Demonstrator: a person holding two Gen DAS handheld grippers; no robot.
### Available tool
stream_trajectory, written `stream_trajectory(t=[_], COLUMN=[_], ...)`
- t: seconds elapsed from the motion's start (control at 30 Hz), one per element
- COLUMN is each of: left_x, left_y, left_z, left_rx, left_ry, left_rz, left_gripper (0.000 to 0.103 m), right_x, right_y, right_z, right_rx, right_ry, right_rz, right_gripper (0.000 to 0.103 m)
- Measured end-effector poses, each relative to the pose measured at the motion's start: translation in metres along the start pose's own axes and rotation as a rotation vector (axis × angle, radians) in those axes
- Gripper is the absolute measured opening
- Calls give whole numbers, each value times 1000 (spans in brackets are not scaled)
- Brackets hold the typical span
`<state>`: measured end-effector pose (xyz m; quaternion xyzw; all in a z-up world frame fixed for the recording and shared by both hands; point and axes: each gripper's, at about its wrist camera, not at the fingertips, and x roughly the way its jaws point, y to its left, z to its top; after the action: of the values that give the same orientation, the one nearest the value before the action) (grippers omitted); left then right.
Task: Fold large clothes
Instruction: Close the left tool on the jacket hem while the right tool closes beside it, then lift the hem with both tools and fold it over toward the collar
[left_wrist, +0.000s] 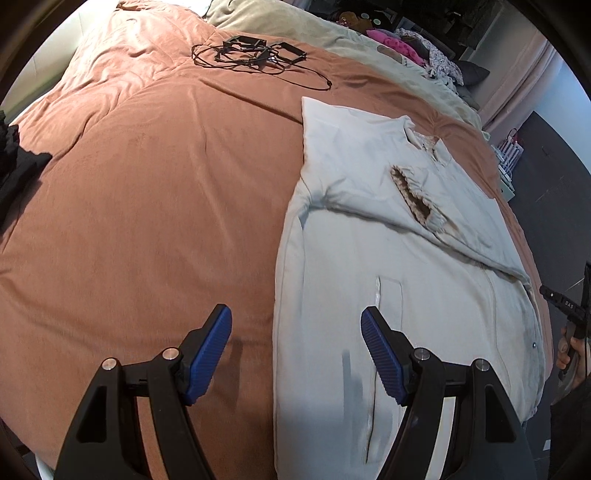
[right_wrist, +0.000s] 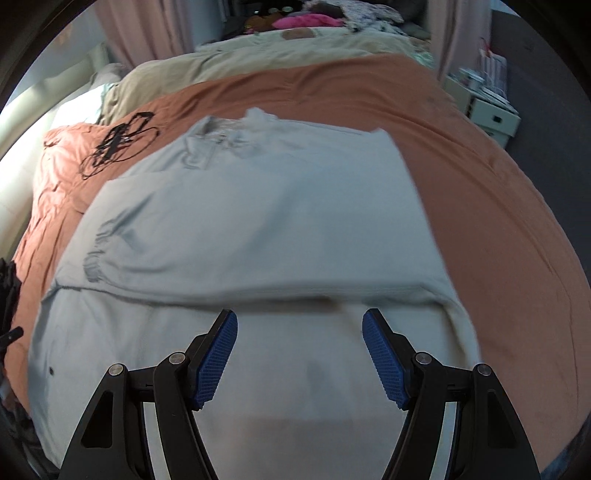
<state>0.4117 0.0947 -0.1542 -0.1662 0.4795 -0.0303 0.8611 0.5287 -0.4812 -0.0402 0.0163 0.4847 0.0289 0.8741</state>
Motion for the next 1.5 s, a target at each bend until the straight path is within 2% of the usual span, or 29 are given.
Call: stream_trajectory(t=[0.1, 0.27, 0.4, 0.53, 0.63, 0.77, 0.83, 1.0, 1.07, 1.17, 1.27, 1.37, 1.5], left_x=[-6, -7, -6, -7, -10, -14, -16, -21, -22, -23, -23, -17, -2], left_y=[-2, -1, 2, 0, -4, -7, -4, 4, 4, 3, 7, 7, 3], left_z=[-19, -49, -71, -89, -98, -108, -114, -126, -129, -136, -139, -137, -130], left_rx=[-4, -29, -55, -63, -59, -55, -81, -123, -136, -137, -166, -185, -210], left_ry=[-6, 7, 15, 21, 18, 33, 41, 48, 61, 68, 61, 57, 58], left_rz=[-1, -10, -27, -48, -78, -113, -151, -227, -279, -316, -368, -385, -402], left_gripper=[73, 59, 57, 49, 49, 33, 31, 31, 31, 31, 31, 31, 31], right_x=[-6, -11, -12, -16, -20, -28, -32, -39, -44, -48, -50, -47, -39], right_y=[-32, -73, -102, -117, -122, -133, -140, -149, -149, -149, -152, -156, -153], right_z=[-24, -61, -87, -111, -125, -142, -155, -188, -198, -210, -223, -231, -232], right_rx=[35, 72, 115, 139, 156, 196, 232, 288, 315, 347, 397, 452, 486], right_ry=[5, 17, 29, 26, 21, 7, 6, 1, -8, -12, -27, -51, -67], right_rz=[-8, -20, -11, 32, 68, 83, 104, 185, 249, 329, 415, 489, 514], right_gripper=[71, 70, 71, 71, 70, 67, 66, 64, 57, 49, 49, 49, 49])
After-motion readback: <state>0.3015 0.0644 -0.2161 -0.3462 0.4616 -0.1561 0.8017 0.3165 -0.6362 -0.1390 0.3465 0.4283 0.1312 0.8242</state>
